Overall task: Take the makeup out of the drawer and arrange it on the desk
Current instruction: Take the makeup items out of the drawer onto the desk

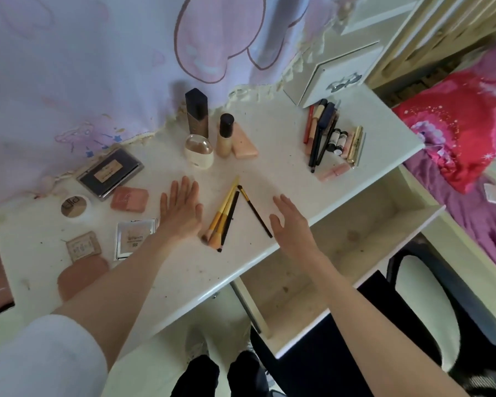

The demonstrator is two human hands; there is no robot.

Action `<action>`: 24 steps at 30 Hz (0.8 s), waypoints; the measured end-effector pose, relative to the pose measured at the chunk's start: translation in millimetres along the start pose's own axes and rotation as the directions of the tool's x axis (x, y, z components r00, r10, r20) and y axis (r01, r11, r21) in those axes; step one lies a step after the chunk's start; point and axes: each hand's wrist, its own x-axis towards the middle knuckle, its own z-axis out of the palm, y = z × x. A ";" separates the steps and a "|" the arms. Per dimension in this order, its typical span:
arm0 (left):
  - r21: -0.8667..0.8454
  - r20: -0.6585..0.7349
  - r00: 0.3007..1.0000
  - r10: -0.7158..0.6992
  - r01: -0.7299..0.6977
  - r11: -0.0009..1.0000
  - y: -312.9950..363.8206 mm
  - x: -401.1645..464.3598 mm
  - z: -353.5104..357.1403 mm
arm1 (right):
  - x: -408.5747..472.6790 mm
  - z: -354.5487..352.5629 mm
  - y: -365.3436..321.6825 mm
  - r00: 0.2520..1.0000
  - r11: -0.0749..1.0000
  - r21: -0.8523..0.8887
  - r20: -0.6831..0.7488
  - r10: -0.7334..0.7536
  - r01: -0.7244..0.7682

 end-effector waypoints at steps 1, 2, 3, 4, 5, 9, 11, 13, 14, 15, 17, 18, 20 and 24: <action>-0.023 -0.031 1.000 -0.001 0.000 1.000 1.9 -2.2 -4.7 | -15.3 -2.8 6.0 0.999 0.999 0.049 -0.040 0.009 -0.007; -0.064 -0.062 0.998 -0.002 -0.002 0.998 5.1 -6.6 -9.3 | -31.3 -5.5 13.4 0.996 0.996 0.093 -0.088 0.024 -0.016; -0.142 -0.101 0.995 -0.010 -0.004 0.990 11.4 -13.0 -13.5 | -46.4 -8.2 22.3 0.990 0.991 0.130 -0.138 0.038 -0.020; -0.216 -0.147 0.989 -0.016 -0.016 0.976 20.8 -22.6 -15.8 | -62.9 -11.2 33.8 0.981 0.987 0.159 -0.186 0.062 -0.032; -0.249 -0.195 0.981 -0.011 -0.039 0.968 26.1 -31.1 -17.6 | -74.2 -11.5 42.9 0.971 0.982 0.181 -0.222 0.088 -0.048; -0.017 -0.264 0.937 0.230 -0.243 0.970 72.5 -87.2 9.1 | -112.4 -17.6 93.7 0.889 0.916 0.317 -0.304 0.343 -0.245; 0.008 -0.211 0.926 0.313 -0.318 0.948 101.3 -117.4 36.0 | -121.0 -19.1 117.2 0.851 0.865 0.401 -0.295 0.435 -0.303; 0.062 -0.121 0.915 0.385 -0.380 0.923 131.5 -140.7 69.9 | -124.5 -20.3 136.4 0.850 0.807 0.494 -0.224 0.477 -0.323; 0.096 -0.070 0.907 0.415 -0.408 0.908 145.1 -149.5 87.0 | -125.0 -21.0 145.7 0.854 0.774 0.538 -0.175 0.489 -0.333; 0.131 -0.027 0.899 0.438 -0.431 0.893 157.3 -156.2 102.6 | -124.3 -20.8 154.9 0.860 0.746 0.574 -0.133 0.492 -0.338; 0.205 0.033 0.880 0.474 -0.470 0.859 175.7 -165.0 129.5 | -122.1 -20.4 170.5 0.869 0.703 0.635 -0.097 0.485 -0.322; 0.239 0.056 0.872 0.487 -0.485 0.841 181.6 -167.0 140.1 | -120.3 -21.1 176.5 0.865 0.662 0.686 -0.095 0.493 -0.302; 0.292 0.092 0.862 0.498 -0.501 0.815 187.7 -167.4 156.2 | -115.7 -24.2 187.4 0.834 0.464 0.837 -0.017 0.551 -0.289; 0.337 0.104 0.865 0.490 -0.494 0.801 189.9 -163.5 171.8 | -112.2 -22.4 202.1 0.877 0.178 0.945 0.171 0.449 -0.276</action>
